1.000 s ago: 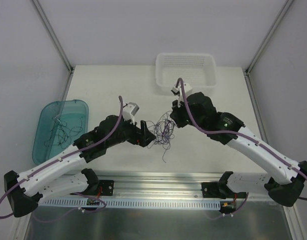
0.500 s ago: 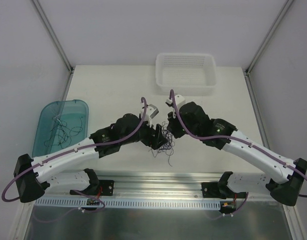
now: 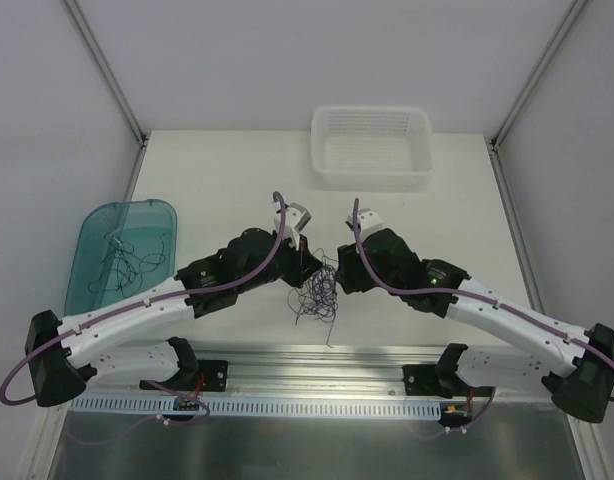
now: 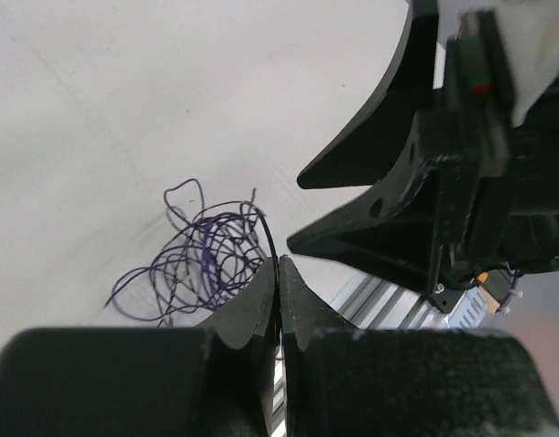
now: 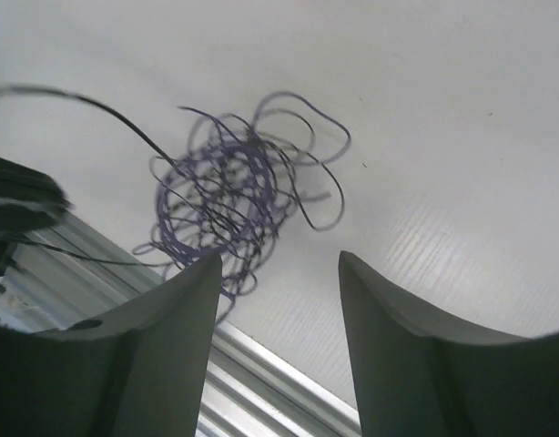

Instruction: Untangle the cables

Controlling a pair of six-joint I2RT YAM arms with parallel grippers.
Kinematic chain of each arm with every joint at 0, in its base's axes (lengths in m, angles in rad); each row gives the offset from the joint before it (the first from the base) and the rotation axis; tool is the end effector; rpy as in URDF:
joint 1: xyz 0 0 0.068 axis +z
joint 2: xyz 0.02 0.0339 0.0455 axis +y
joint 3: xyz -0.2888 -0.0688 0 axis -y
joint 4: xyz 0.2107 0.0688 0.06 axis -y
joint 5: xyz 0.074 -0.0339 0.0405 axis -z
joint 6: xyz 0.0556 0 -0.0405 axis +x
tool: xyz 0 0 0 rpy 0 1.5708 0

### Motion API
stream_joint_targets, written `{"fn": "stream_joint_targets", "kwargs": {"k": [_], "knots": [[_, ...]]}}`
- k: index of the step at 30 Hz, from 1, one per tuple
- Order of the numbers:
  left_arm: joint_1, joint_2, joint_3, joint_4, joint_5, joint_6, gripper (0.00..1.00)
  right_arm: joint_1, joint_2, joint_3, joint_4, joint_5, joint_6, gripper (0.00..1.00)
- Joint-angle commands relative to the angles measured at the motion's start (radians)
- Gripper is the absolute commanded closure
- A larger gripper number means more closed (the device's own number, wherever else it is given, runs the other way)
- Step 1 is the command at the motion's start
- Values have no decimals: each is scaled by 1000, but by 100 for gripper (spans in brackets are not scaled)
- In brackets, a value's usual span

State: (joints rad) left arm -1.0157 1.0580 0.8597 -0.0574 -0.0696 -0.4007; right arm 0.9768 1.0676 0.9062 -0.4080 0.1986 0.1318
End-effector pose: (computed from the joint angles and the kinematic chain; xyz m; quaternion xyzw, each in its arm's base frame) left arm 0.1203 -0.1866 0.3497 0.2192 0.7603 -0.3764 0.4818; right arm 0.1247 0.1650 0.3226 -0.3145 0.8157 0.1775 0.4519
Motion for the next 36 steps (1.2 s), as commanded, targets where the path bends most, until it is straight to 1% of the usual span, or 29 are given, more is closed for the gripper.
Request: {"fn": "stream_joint_targets", "kwargs": {"k": [1, 2, 5, 9, 10, 12, 13, 16, 20, 23, 24, 26, 27, 29, 30, 31, 32, 36], "knots": [[-11, -43, 39, 25, -45, -29, 100, 3, -73, -68, 118, 36, 100, 41], [-11, -43, 41, 22, -42, -32, 100, 3, -87, -104, 136, 42, 109, 39], [-11, -32, 45, 19, -23, -44, 100, 5, -118, -156, 219, 32, 146, 38], [-11, -16, 53, 16, -6, -52, 100, 3, -95, -214, 339, 9, 201, 37], [-11, -15, 55, 16, -4, -53, 100, 5, -90, -236, 403, -2, 216, 37], [-11, -16, 55, 11, 1, -56, 100, 3, -64, -253, 478, -30, 249, 37], [-11, -19, 55, 11, 1, -58, 100, 3, -52, -265, 536, -39, 253, 34], [-11, -26, 56, 7, 2, -59, 100, 3, 12, -262, 609, -88, 265, 32], [-11, -35, 56, -1, 1, -63, 100, 3, 97, -256, 629, -97, 296, 32], [-11, -53, 53, -10, -7, -59, 100, 5, 135, -282, 627, -59, 310, 46], [-11, -73, 52, -27, -16, -55, 100, 2, 138, -289, 612, -45, 312, 55], [-11, -99, 52, -57, -76, -50, 100, 0, 134, -309, 586, -7, 305, 62], [-11, -130, 53, -80, -100, -46, 100, -1, 129, -316, 548, 10, 301, 73], [-9, -165, 59, -140, -181, -43, 100, -18, 101, -337, 516, 61, 296, 84], [-9, -199, 62, -160, -214, -41, 100, -26, 88, -343, 477, 73, 298, 93], [-9, -214, 68, -206, -241, -41, 100, -38, 77, -351, 454, 97, 299, 97], [-6, -231, 82, -229, -289, -43, 100, -67, 49, -354, 433, 111, 299, 99], [5, -311, 119, -323, -372, -52, 100, -167, -37, -388, 303, 154, 308, 99]]}}
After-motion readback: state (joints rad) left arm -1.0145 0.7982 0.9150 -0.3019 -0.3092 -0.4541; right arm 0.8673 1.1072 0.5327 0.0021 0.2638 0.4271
